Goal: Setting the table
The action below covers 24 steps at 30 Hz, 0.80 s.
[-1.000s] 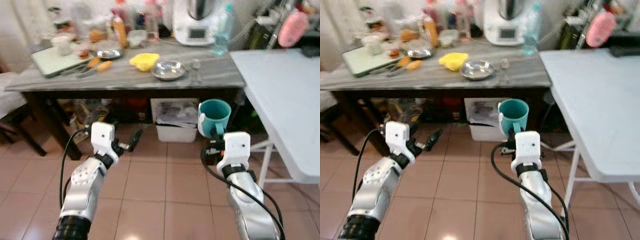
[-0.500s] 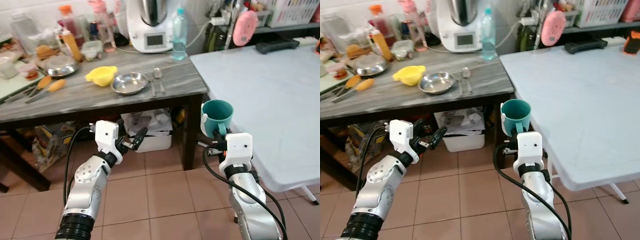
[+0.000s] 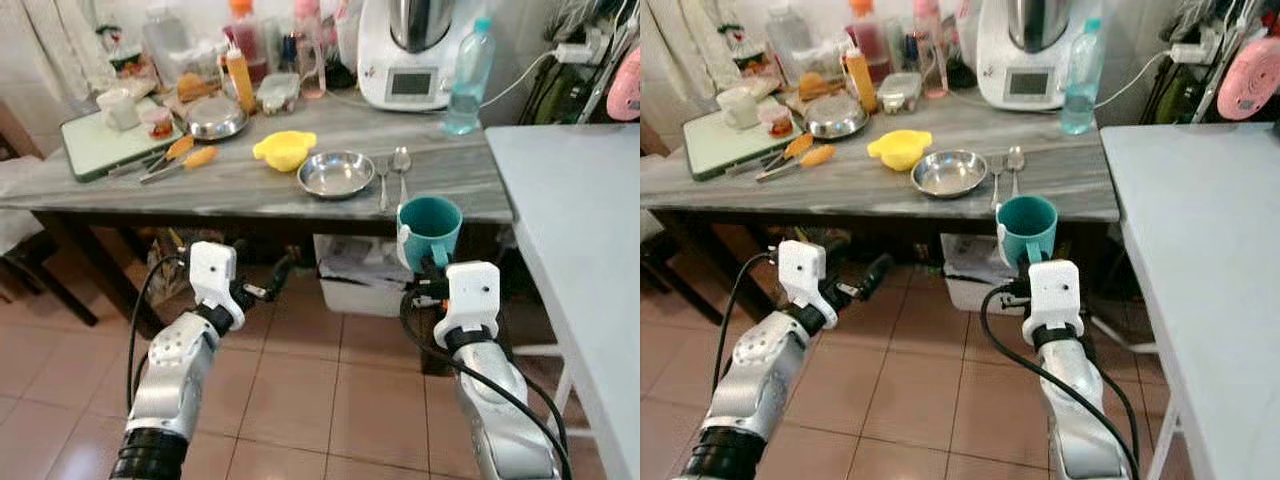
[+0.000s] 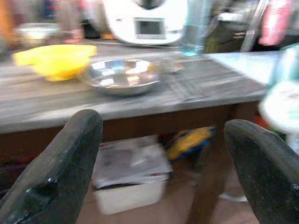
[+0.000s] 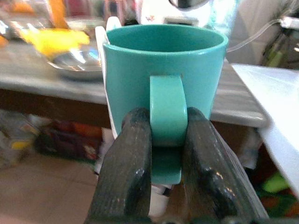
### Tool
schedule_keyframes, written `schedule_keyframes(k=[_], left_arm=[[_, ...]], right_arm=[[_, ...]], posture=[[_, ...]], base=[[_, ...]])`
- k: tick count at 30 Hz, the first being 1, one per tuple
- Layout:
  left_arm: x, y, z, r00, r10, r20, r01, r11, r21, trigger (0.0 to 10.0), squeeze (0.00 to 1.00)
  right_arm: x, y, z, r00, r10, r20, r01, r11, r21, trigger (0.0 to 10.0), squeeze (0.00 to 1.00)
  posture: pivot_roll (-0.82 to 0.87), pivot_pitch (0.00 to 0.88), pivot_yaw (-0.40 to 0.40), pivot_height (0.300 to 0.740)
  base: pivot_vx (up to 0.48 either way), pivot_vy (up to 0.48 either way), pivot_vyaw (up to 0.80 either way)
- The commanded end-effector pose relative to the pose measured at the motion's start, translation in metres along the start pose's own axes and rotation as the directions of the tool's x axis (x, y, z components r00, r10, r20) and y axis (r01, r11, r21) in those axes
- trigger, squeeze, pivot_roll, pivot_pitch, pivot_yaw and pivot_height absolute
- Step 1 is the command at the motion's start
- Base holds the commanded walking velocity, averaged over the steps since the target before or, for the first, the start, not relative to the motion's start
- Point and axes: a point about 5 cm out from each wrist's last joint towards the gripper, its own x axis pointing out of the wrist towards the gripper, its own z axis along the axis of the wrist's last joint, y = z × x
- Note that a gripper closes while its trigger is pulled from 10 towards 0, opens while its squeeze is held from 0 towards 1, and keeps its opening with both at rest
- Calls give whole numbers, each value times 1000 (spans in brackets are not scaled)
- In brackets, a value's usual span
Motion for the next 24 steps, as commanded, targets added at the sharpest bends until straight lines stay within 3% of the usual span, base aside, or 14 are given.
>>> schedule_keyframes(k=[1,8,14,24], left_arm=[[-4,11,6,1000,23,4,-23,999,30,10000,0],[-4,11,6,1000,21,4,-21,999,30,10000,0],[-4,10,6,1000,21,6,-21,999,31,10000,0],[-6,13,17,998,38,48,-40,998,38,10000,0]], right_arm=[[3,6,11,999,11,46,-12,1000,21,10000,0],[3,6,10,999,9,42,-10,999,34,10000,0],[3,6,11,999,10,43,-11,999,36,10000,0],[2,9,21,994,41,99,-39,999,-20,10000,0]], posture=[[-90,10,86,740],[-90,8,85,740],[-86,7,82,740],[-85,9,80,740]], base=[[424,0,0],[428,0,0],[426,0,-800],[425,0,0]])
